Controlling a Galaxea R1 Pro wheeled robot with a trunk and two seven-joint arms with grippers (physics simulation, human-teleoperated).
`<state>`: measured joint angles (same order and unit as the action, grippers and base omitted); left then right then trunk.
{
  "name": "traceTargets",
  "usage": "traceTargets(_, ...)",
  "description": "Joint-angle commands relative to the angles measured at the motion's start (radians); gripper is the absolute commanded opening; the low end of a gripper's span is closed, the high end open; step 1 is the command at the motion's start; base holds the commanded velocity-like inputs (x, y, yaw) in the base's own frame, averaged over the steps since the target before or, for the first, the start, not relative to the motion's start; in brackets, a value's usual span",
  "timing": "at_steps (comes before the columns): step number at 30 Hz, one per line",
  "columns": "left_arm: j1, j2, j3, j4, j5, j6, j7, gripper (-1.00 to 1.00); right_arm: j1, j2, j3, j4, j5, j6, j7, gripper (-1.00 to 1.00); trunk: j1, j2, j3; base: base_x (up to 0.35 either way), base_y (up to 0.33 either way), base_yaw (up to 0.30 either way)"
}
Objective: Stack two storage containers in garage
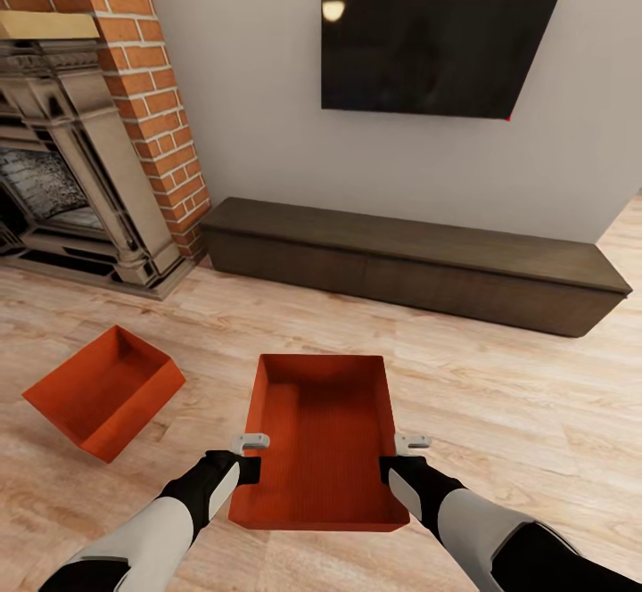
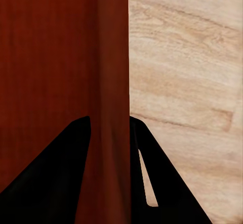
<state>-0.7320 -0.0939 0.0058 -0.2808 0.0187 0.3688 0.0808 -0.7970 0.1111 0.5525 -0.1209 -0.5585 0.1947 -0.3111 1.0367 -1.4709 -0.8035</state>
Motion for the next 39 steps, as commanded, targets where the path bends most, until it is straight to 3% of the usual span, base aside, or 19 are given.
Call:
traceTargets(1, 0.000, 0.000, 0.000, 0.002, -0.003, 0.007, 0.010, -1.00, -0.001, -0.001, 0.021, -0.005, 0.019, 0.000, -0.008, -1.00, -0.004, 0.007, 0.003, 0.000, 0.000, 0.000)
traceTargets(39, 0.000, 0.000, 0.000, 0.002, -0.003, 0.007, 0.010, -1.00, -0.001, 0.002, 0.023, -0.005, 0.021, -0.001, -0.008, -1.00, -0.150, 0.273, 0.122, 0.000, 0.000, 0.000)
